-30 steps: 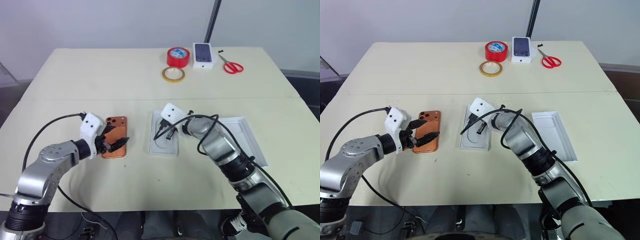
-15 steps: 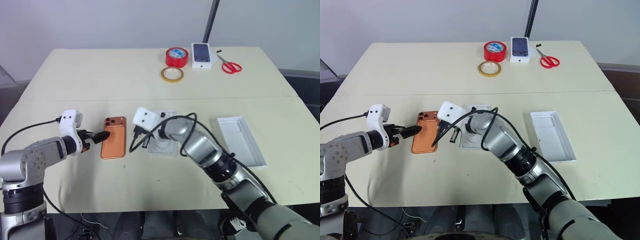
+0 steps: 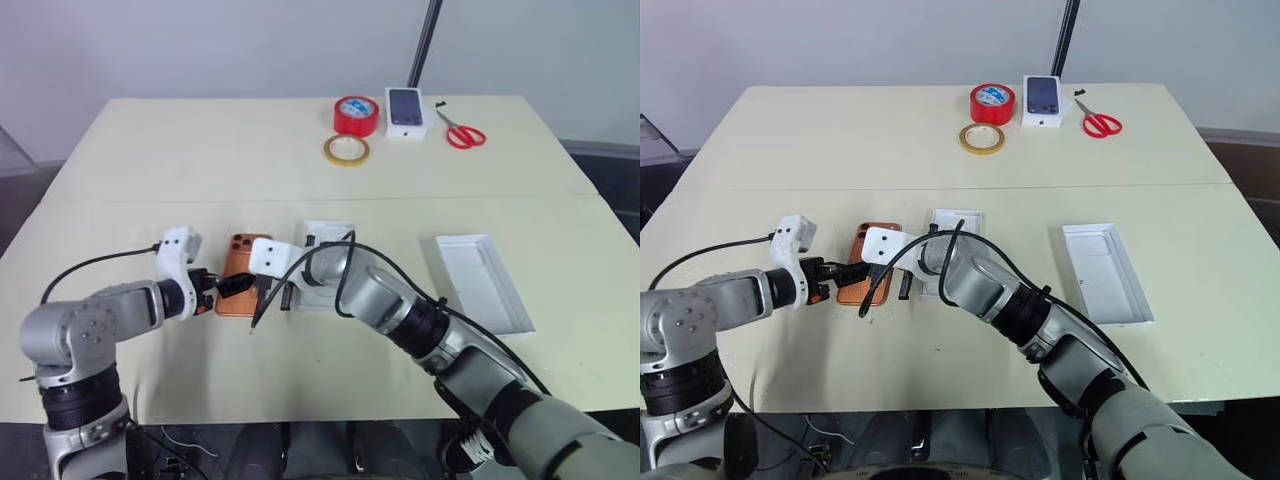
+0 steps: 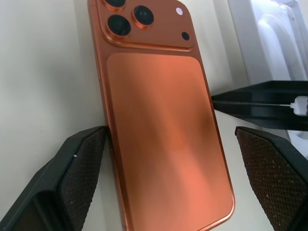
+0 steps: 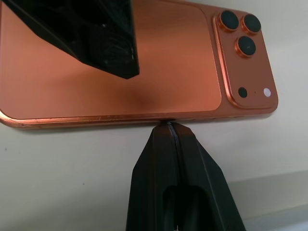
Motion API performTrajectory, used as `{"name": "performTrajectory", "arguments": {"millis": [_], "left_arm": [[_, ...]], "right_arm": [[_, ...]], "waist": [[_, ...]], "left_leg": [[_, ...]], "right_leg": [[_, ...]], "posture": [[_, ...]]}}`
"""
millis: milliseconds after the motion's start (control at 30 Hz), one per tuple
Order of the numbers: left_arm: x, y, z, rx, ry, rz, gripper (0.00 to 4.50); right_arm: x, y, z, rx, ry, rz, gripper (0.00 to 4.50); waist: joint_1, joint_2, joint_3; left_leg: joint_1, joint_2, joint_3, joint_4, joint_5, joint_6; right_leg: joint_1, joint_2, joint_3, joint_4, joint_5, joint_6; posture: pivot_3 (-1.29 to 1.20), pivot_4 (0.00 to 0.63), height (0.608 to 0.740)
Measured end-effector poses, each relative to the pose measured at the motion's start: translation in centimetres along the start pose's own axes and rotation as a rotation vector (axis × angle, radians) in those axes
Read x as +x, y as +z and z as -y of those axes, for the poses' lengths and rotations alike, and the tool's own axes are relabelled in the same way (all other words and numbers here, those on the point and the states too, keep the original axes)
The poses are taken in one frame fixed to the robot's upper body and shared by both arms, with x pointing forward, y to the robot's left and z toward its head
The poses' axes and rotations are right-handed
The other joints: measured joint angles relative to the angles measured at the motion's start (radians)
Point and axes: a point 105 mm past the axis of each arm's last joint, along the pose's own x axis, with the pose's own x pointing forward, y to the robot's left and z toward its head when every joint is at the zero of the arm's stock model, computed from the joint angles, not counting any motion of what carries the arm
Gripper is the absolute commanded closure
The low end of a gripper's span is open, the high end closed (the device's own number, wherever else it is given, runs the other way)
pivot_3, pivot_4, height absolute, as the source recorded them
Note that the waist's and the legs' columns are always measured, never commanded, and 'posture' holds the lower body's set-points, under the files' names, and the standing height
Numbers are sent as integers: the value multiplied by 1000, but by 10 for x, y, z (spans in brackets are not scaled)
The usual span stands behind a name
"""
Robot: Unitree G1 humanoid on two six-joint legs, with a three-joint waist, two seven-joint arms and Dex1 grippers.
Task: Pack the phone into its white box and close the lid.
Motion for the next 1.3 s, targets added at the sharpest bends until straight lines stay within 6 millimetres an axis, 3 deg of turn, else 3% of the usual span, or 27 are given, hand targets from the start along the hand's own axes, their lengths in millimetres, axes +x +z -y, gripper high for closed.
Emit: {"name": "performTrajectory", "arguments": {"millis": [233,367,467,733,900,1033,1133,1300], "left_arm": [[8,1,6,-75,-34,32,17],[21,-2,31,-137,-199,-3,17],[22,-2,33,-156,-223,-19,17],[20,2,24,-198,-206,-12,17],[10,15,-3,-272,-107,65,17],[7,17,-9,-300,-83,90,17],[8,16,-10,-321,-77,100,787],[6,13,-16,-358,-48,115,3252]], "right_arm": [[-3,-9,3,5,-20,-17,4500],[-3,-7,2,0,-23,-11,4500],[-3,-7,1,2,-24,-5,4500],[-4,-5,1,4,-29,4,4500],[-3,-5,-4,-2,-17,12,4500],[-3,-5,-4,-5,-14,13,4500],[-3,-5,-4,-6,-14,13,4500],[-3,-5,-4,-7,-15,14,4500]], "waist": [[14,0,-3],[10,-1,-3],[3,-1,-3],[1,-1,-3],[-3,-1,-3],[-3,-1,-3],[-2,-1,-3],[-1,-1,-3]], "left_leg": [[2,-2,-3,1,0,0],[1,-4,-5,1,0,0],[1,-2,-5,0,0,0],[1,-1,-6,1,0,-1],[1,0,-5,0,1,-1],[1,0,-5,0,1,-1],[1,0,-5,0,1,-1],[0,0,-5,0,1,-2]], "right_leg": [[1,-3,-3,-1,0,0],[4,-3,-5,-1,0,0],[3,-1,-5,-1,0,0],[3,0,-5,-1,0,0],[2,1,-4,-1,0,0],[2,0,-4,-1,0,0],[2,0,-4,-1,0,0],[1,0,-4,-1,0,0]], "posture": [[0,150,717],[0,150,717],[0,150,717],[0,150,717],[0,150,717],[0,150,717],[0,150,717],[0,150,717]]}}
